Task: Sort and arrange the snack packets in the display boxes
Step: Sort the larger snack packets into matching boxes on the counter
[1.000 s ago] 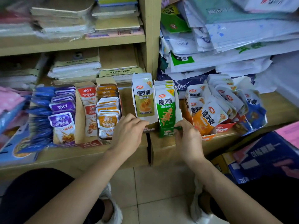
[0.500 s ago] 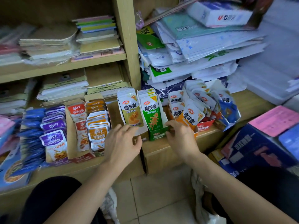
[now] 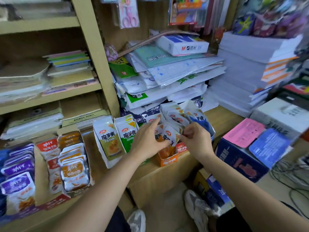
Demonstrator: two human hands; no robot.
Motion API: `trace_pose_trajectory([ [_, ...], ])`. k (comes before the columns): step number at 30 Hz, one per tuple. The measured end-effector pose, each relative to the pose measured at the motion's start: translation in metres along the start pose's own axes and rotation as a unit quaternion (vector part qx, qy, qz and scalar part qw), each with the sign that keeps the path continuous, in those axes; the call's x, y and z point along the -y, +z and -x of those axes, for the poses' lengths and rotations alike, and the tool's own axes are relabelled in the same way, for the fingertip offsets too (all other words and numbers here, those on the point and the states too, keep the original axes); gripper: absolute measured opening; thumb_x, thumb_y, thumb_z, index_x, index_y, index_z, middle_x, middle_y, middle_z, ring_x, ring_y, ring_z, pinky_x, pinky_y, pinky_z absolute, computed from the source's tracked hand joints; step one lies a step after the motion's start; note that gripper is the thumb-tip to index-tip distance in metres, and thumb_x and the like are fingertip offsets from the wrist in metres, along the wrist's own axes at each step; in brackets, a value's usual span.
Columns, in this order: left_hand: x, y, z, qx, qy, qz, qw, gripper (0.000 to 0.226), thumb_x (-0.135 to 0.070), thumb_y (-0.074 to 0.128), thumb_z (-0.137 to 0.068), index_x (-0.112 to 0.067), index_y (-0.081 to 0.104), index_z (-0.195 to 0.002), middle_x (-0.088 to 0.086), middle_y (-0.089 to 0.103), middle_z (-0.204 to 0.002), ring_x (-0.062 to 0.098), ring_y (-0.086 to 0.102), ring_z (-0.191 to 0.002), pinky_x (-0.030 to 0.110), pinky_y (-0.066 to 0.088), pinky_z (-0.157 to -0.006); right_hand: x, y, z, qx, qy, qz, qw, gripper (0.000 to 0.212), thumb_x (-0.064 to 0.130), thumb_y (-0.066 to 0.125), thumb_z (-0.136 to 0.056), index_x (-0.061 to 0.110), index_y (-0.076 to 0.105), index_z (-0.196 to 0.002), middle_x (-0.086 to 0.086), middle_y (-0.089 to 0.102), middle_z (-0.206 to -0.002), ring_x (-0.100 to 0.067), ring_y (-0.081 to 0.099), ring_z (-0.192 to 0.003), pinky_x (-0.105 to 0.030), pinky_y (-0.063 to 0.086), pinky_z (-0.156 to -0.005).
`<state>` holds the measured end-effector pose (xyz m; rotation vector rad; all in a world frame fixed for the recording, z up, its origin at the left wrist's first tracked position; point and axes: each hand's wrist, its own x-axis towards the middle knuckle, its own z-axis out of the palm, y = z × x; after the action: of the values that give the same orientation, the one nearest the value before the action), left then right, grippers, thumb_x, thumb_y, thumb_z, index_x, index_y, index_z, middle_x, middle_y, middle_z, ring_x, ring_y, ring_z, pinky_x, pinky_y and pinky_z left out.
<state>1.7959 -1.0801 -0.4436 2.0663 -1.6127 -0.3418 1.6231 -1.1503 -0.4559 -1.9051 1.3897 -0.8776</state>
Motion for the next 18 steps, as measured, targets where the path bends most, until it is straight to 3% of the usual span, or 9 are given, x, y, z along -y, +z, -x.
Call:
trace_pose_trajectory([
  [3, -0.001, 0.015, -0.021, 0.010, 0.013, -0.069, 0.998, 0.133, -0.077, 0.077, -0.064, -0.028, 0.002, -0.162, -0.001, 0.036, -0.161, 0.024, 0.041, -0.142, 0.041, 0.036, -0.113, -0.007, 0.009, -0.013, -0.037, -0.011, -0.021, 0.999, 0.028, 0.021, 0.082, -0.082, 0.021, 0.057, -0.095, 0.008, 0.064, -0.082, -0.011, 0.064, -0.078, -0.043, 0.058, -0.079],
  [6, 0.000, 0.031, -0.036, -0.053, 0.045, -0.133, 0.989, 0.137, -0.085, 0.072, -0.060, -0.027, 0.000, -0.161, -0.003, 0.045, -0.155, 0.020, 0.048, -0.135, 0.040, 0.034, -0.109, -0.016, 0.011, -0.027, -0.050, -0.030, -0.033, 0.998, 0.026, 0.027, 0.081, -0.084, 0.022, 0.064, -0.103, 0.009, 0.066, -0.084, -0.010, 0.065, -0.080, -0.039, 0.059, -0.079],
  [9, 0.003, 0.047, -0.045, -0.098, 0.064, -0.130, 0.985, 0.119, -0.080, 0.069, -0.068, -0.030, 0.012, -0.160, -0.005, 0.054, -0.146, 0.017, 0.054, -0.128, 0.039, 0.038, -0.107, -0.024, 0.010, -0.039, -0.047, -0.072, 0.001, 0.996, 0.014, 0.022, 0.078, -0.088, 0.017, 0.072, -0.100, 0.005, 0.069, -0.081, -0.012, 0.066, -0.076, -0.035, 0.059, -0.073],
  [11, 0.008, 0.049, -0.048, -0.107, 0.057, -0.102, 0.987, 0.110, -0.076, 0.071, -0.071, -0.034, 0.020, -0.158, -0.007, 0.058, -0.139, 0.017, 0.058, -0.119, 0.036, 0.047, -0.103, -0.030, 0.006, -0.046, -0.050, -0.103, 0.038, 0.993, 0.008, 0.018, 0.077, -0.089, 0.015, 0.072, -0.094, 0.007, 0.067, -0.077, -0.007, 0.061, -0.068, -0.021, 0.051, -0.065],
  [13, 0.011, 0.045, -0.051, -0.095, 0.050, -0.072, 0.992, 0.097, -0.070, 0.076, -0.072, -0.036, 0.034, -0.153, -0.010, 0.060, -0.134, 0.017, 0.060, -0.115, 0.034, 0.049, -0.096, -0.038, 0.000, -0.056, -0.054, -0.117, 0.069, 0.989, 0.007, 0.017, 0.075, -0.090, 0.014, 0.070, -0.093, 0.010, 0.062, -0.075, -0.001, 0.055, -0.065, -0.020, 0.046, -0.061],
  [16, 0.015, 0.030, -0.048, -0.100, 0.064, -0.047, 0.992, 0.052, -0.058, 0.080, -0.075, -0.033, 0.064, -0.118, -0.012, 0.067, -0.115, 0.015, 0.063, -0.100, 0.036, 0.049, -0.089, -0.048, -0.007, -0.066, -0.077, -0.112, 0.094, 0.986, 0.010, 0.012, 0.074, -0.088, 0.012, 0.065, -0.085, 0.016, 0.052, -0.070, -0.005, 0.049, -0.062, -0.026, 0.037, -0.058],
  [18, 0.020, 0.022, -0.046, -0.120, 0.068, -0.030, 0.990, 0.032, -0.050, 0.082, -0.077, -0.029, 0.067, -0.096, -0.012, 0.070, -0.100, 0.013, 0.062, -0.089, 0.039, 0.050, -0.084, -0.051, -0.010, -0.070, -0.092, -0.114, 0.105, 0.984, 0.013, 0.009, 0.074, -0.087, 0.010, 0.062, -0.081, 0.011, 0.051, -0.069, -0.013, 0.048, -0.062, -0.027, 0.033, -0.058],
])
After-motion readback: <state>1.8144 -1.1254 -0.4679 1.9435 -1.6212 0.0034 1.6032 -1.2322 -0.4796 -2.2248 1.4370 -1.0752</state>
